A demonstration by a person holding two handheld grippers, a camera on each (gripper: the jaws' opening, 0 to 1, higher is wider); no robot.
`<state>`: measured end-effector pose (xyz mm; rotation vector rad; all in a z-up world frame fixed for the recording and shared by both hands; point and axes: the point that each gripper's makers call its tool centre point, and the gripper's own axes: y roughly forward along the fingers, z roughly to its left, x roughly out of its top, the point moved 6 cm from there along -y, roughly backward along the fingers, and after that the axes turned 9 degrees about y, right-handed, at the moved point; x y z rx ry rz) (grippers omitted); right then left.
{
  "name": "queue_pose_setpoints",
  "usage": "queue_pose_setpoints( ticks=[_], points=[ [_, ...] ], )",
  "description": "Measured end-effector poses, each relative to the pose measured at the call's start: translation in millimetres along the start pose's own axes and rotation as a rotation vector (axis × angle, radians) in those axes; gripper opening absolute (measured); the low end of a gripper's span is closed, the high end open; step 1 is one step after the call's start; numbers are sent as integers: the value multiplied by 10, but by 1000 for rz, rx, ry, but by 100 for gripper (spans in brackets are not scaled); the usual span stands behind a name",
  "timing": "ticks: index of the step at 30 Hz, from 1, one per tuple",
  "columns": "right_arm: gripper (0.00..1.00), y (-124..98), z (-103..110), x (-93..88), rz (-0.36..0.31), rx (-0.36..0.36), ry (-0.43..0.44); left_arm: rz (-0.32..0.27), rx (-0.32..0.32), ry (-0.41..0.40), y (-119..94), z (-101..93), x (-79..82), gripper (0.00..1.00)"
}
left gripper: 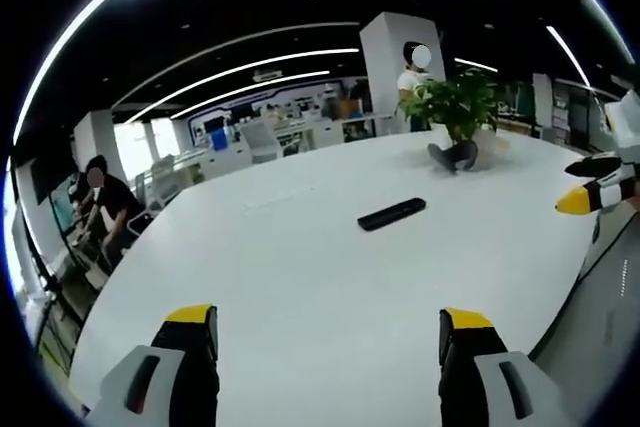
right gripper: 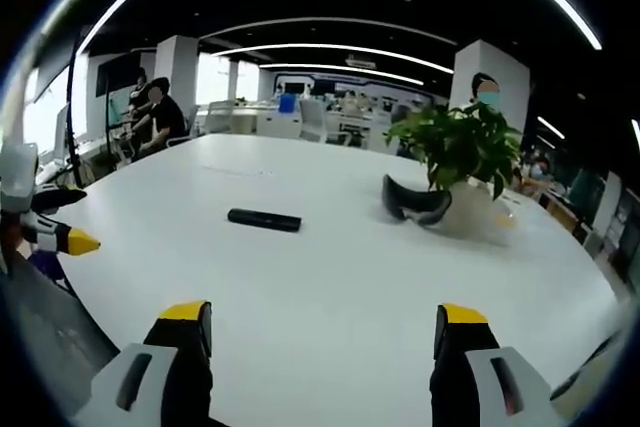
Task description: Press the specified remote control buttons in sequence, fully releasing each button before pressing the next.
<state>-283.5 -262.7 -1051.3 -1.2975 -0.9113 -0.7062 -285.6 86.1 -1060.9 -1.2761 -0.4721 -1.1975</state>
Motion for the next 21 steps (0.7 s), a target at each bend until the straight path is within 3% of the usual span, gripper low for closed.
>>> queue_pose_setpoints(
  ticks=[7,13,21],
  points=[
    [91,4,-1,-11,8,0,-1,25,-41,37,142,67,50,91],
    [90,10,0,-17,13,-1,-4,8,-96,108,312,61,253,91],
    [88,12,-32,-29,23,-16,9,-24,-155,144,571,98,568,92]
  ],
)
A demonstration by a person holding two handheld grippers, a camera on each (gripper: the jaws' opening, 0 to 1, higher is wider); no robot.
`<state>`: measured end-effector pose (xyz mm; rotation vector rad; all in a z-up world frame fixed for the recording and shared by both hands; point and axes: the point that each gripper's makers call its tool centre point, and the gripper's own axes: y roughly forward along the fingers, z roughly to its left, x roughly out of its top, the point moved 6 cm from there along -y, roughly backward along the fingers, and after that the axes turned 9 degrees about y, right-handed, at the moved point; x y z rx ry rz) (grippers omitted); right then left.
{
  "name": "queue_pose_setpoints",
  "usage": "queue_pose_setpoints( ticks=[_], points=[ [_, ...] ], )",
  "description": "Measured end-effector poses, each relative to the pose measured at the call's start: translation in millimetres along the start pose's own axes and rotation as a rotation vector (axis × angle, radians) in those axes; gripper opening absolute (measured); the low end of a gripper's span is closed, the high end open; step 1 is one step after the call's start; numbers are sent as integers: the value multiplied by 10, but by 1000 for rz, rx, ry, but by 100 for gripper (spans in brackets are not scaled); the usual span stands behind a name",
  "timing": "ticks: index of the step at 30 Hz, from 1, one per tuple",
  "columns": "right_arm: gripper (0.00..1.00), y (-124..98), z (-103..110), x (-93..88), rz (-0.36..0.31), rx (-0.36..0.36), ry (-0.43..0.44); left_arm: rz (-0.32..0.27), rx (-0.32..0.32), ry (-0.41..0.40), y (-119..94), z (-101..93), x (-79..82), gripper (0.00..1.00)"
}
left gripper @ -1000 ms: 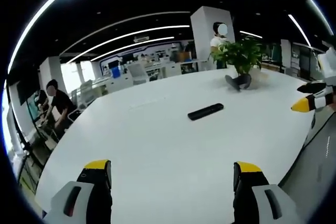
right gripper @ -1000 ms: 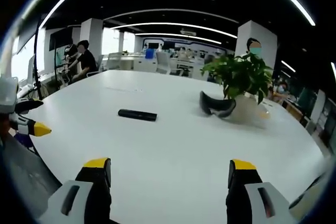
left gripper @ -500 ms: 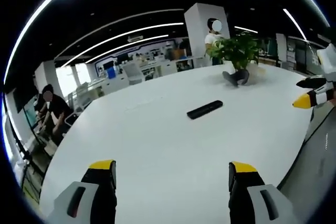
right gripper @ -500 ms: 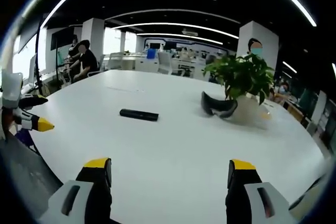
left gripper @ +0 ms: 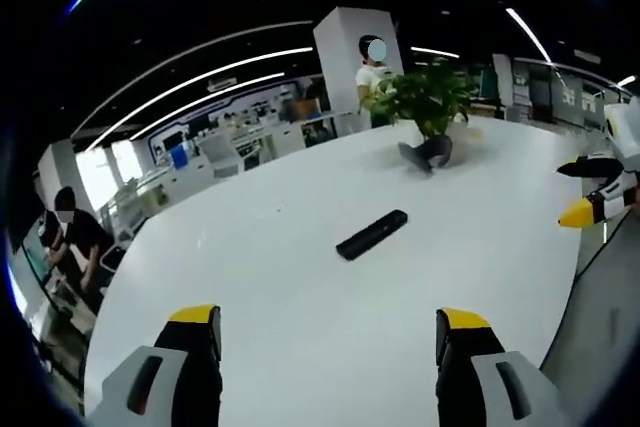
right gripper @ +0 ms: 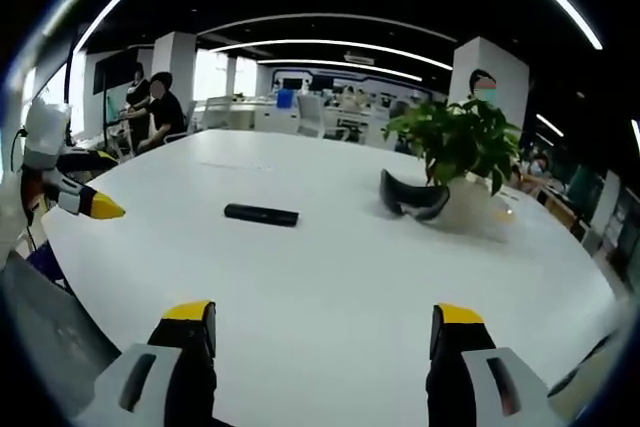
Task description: Press the specified remote control buttons in sequence, fully releasing each button before pressing the next.
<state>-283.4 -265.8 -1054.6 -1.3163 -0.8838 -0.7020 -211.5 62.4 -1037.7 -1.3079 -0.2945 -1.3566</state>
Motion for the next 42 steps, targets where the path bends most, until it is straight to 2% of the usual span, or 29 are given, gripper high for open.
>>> queue_pose_setpoints(
  ticks=[7,12,16,20,22,32,38,39,42],
  points=[
    [86,18,-8,-17,14,-10,0,0,-31,102,257,111,156,89],
    [85,24,-9,-26,24,-12,2,6,-99,147,484,163,270,86],
    [85,31,-8,-31,28,-14,-1,-4,-121,210,635,199,383,81],
    [84,37,-14,-35,32,-19,1,23,-164,291,829,193,464,82],
    [84,41,-16,-38,34,-21,0,26,-179,300,929,182,501,81],
    [83,68,8,-68,59,-16,-16,82,-278,452,1400,80,554,77],
    [82,74,-19,-80,66,-30,-11,150,-325,549,1701,23,487,76],
    [82,77,-26,-86,70,-32,-7,173,-340,560,1767,6,457,77],
    [82,83,-27,-95,76,-35,-9,193,-370,581,1899,-41,418,79]
  ],
)
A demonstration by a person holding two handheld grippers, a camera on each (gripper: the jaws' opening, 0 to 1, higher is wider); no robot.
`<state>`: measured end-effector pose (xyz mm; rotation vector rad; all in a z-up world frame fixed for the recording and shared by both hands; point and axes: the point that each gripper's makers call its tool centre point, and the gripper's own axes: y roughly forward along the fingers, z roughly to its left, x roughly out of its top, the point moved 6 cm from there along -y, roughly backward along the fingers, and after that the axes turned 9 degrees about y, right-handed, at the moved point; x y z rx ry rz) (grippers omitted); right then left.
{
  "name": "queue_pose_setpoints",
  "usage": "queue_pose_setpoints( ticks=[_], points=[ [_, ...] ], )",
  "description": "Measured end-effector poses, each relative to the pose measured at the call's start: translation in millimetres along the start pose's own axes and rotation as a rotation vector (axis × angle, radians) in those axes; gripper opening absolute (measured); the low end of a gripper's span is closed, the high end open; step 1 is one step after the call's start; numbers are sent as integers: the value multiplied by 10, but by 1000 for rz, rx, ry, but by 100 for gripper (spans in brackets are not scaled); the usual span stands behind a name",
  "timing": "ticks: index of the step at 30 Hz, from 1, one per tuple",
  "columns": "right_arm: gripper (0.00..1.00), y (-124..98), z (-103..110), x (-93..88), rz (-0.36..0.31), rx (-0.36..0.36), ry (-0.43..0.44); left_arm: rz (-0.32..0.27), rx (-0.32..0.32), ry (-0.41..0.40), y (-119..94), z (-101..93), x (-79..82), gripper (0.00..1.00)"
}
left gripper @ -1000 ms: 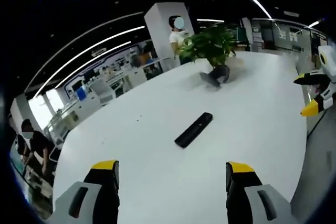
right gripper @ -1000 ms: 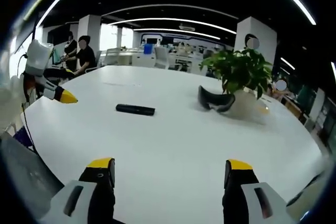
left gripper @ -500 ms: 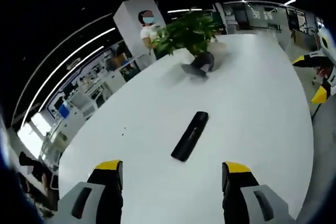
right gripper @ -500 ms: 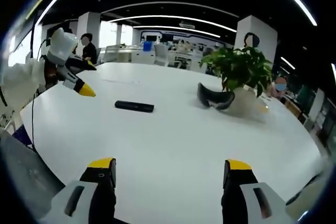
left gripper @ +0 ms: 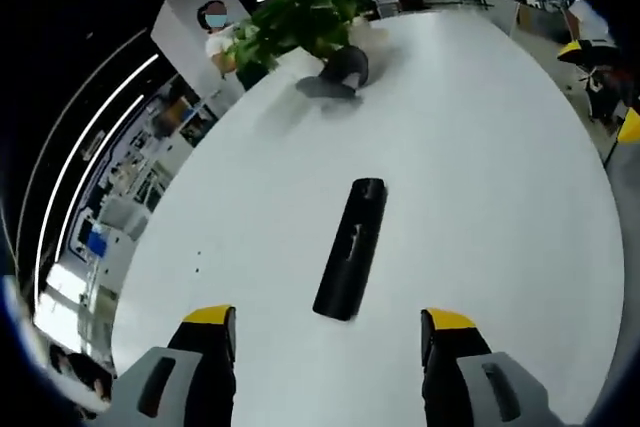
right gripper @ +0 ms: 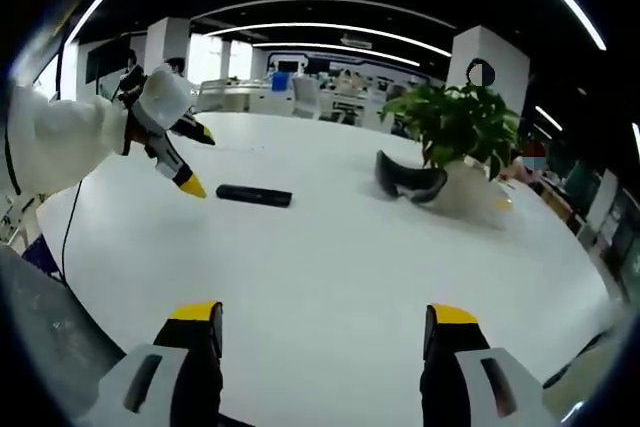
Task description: Press the specified remote control buttons in sequence, fully releasing each button before pressing the next.
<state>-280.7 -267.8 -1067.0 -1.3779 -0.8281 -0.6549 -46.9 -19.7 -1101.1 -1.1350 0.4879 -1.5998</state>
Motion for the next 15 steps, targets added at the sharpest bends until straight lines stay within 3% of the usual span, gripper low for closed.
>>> queue_pose_setpoints(
  ticks=[9,14,15],
  points=[
    [81,10,0,-19,15,-7,-8,80,-50,85,306,87,-50,80],
    [81,17,4,-30,28,-7,-16,103,-80,97,380,80,-45,80],
    [81,18,8,-33,32,-5,-19,88,-59,83,403,106,-17,81]
  ],
)
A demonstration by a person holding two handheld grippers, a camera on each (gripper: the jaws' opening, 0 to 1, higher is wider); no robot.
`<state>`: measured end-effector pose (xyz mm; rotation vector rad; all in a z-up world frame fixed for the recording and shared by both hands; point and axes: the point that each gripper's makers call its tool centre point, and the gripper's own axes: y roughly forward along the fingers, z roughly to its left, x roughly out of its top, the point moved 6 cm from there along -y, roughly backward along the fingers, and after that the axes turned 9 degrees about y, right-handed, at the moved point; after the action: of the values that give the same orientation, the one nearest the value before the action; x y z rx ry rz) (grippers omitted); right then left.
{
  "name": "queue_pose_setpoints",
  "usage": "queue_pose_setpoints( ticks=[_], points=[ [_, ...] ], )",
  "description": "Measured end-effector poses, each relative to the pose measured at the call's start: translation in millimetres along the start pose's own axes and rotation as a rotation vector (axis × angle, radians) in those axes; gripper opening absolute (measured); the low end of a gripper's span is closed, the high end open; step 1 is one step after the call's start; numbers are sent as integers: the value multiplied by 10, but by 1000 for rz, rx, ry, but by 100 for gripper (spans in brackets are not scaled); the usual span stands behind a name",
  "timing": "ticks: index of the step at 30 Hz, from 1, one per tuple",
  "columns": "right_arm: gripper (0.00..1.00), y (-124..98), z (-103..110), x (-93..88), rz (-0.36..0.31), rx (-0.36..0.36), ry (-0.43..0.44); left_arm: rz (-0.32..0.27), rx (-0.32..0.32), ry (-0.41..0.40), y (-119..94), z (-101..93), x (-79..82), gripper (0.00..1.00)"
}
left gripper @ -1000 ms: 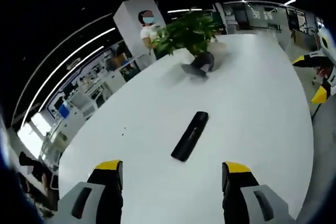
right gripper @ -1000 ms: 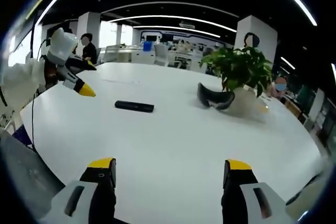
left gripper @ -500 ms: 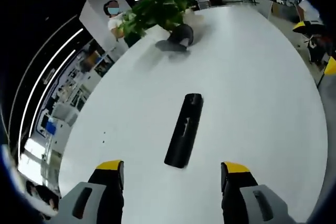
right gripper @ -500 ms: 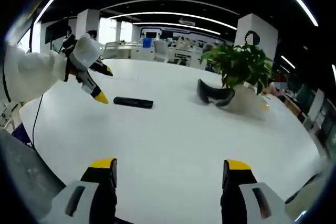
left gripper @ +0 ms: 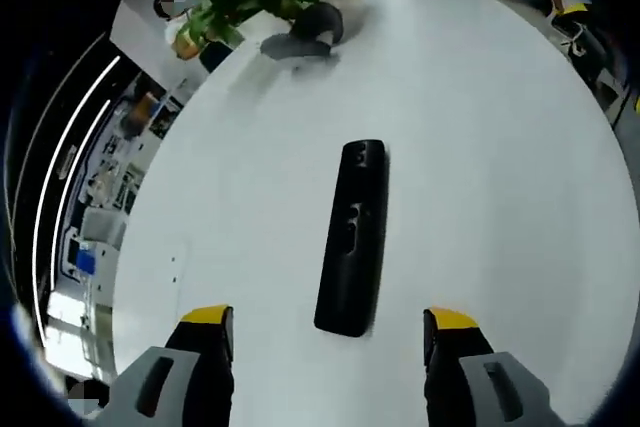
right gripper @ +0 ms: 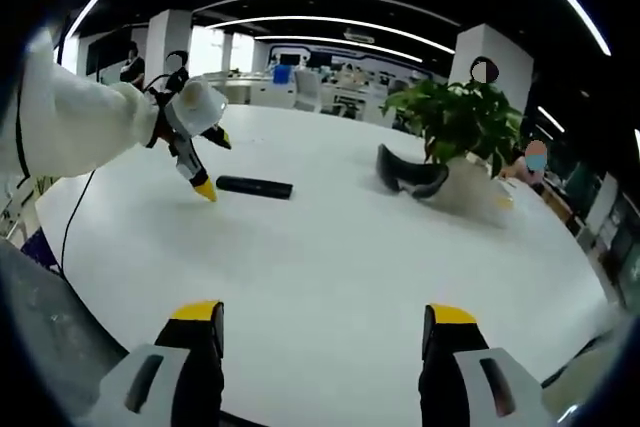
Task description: Press the specified remote control buttons in sequence, fully releasing each button before pressing the next.
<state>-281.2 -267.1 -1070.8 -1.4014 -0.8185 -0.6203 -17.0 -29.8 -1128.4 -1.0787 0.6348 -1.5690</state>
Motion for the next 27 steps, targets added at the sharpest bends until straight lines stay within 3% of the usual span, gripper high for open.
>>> queue_pose_setpoints(
  ticks=[6,13,22,27],
  points=[
    [81,-3,6,-1,4,6,-3,7,-80,26,30,9,11,76],
    [80,-1,25,-12,15,14,-16,15,-273,-49,86,-44,-5,60],
    [76,-16,36,-4,9,28,-15,12,-387,-167,160,9,-85,60],
    [75,-16,34,-4,11,27,-11,43,-392,-150,178,26,-47,60]
  ],
)
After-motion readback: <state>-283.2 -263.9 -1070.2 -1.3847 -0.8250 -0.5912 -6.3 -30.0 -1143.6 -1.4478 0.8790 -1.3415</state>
